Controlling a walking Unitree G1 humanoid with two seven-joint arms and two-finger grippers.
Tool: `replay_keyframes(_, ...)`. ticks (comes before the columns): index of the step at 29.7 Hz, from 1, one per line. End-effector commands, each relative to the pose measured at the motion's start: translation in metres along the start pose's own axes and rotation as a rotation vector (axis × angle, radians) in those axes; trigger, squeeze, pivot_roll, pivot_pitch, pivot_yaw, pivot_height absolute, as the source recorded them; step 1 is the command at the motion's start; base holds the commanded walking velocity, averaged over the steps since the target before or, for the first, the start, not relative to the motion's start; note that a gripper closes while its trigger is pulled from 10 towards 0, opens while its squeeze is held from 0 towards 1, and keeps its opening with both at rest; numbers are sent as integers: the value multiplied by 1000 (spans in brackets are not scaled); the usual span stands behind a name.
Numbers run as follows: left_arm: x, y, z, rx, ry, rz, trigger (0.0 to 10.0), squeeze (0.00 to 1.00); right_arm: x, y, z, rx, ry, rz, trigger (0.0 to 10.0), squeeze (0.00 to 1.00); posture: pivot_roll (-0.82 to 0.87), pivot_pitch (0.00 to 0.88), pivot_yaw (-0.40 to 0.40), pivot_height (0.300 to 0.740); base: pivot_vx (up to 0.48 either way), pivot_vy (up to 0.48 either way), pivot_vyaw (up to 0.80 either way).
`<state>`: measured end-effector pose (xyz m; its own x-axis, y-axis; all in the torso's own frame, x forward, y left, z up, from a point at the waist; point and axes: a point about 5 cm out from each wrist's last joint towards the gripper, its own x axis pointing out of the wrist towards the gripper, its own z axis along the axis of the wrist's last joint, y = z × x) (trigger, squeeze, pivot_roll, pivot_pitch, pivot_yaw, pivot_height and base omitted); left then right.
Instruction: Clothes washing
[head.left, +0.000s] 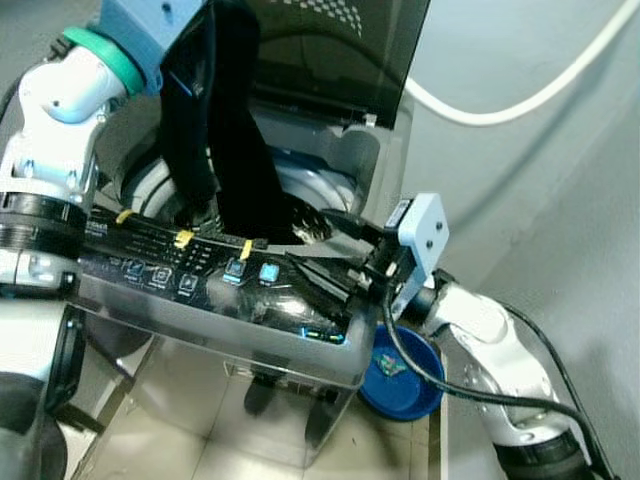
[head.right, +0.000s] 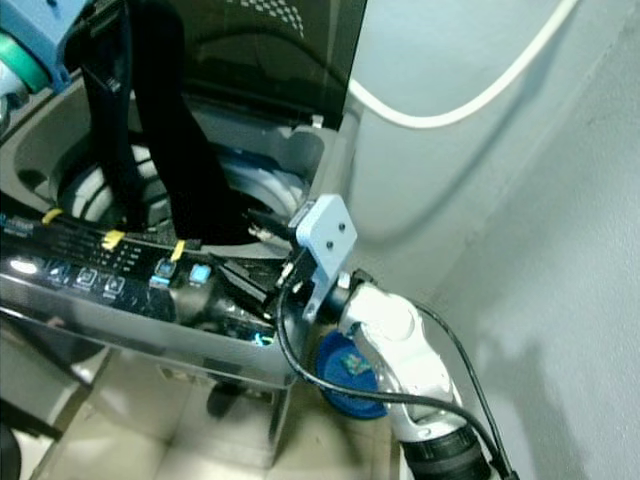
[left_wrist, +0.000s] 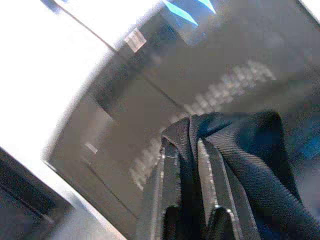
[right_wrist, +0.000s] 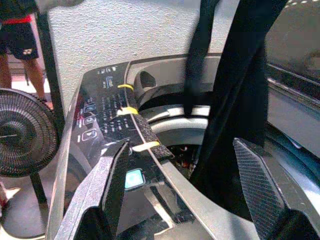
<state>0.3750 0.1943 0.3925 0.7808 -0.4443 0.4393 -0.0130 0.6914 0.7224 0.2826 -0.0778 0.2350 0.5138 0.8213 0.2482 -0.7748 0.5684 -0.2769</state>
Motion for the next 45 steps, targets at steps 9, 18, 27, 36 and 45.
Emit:
replay_keyframes(9, -20, -25, -36, -317, 58, -95, 10000, 1000, 0, 1, -1, 1, 9, 5, 10000, 0, 155, 104, -12, 740, 0, 0, 0)
replay_keyframes(18, -27, -19, -27, -423, -1, -26, 10000, 1000, 4, 1, -1, 3, 3, 10, 10000, 0, 177, 98, -21, 740, 0, 0, 0)
replay_keyframes(27, -41, -35, -2, -475, -77, -53, 10000, 0, 6, -1, -1, 5, -7, -8, 10000, 0, 194, 86, -14, 740, 0, 0, 0)
replay_keyframes(36, -69, -86, 47, -520, -153, -161, 10000, 0, 12, -14, -3, 21, -53, -180, 10000, 0, 204, 69, -13, 740, 0, 0, 0)
replay_keyframes(45, -94, -120, 26, -533, 36, -71, 10000, 0, 17, -23, -11, 41, -56, -318, 10000, 0, 213, 40, -26, 740, 0, 0, 0)
